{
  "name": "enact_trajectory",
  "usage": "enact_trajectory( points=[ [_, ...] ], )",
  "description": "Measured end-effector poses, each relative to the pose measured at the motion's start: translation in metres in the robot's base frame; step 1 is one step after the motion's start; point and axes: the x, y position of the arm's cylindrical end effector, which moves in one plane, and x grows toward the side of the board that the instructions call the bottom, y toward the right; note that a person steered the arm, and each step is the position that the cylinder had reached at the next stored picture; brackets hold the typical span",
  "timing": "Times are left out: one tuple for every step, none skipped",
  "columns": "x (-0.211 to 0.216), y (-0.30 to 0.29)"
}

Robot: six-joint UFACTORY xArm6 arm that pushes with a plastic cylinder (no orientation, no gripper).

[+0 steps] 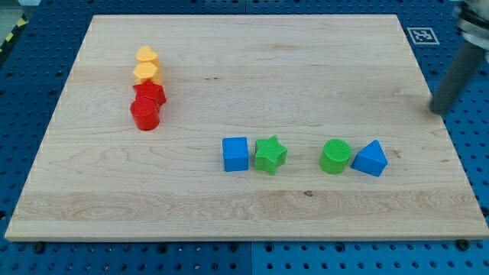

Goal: Move the blue triangle towards the top right

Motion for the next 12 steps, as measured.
enact_trajectory(
  points=[
    [0.084,0.006],
    [0.153,-0.022],
    [0.155,-0.085],
    [0.151,-0.158],
    [0.151,-0.166],
    [0.127,-0.165],
    [0.099,-0.162],
    [0.098,-0.162],
    [0.085,-0.161],
    [0.083,-0.143],
    [0.083,-0.115],
    [0.077,-0.111]
  ],
)
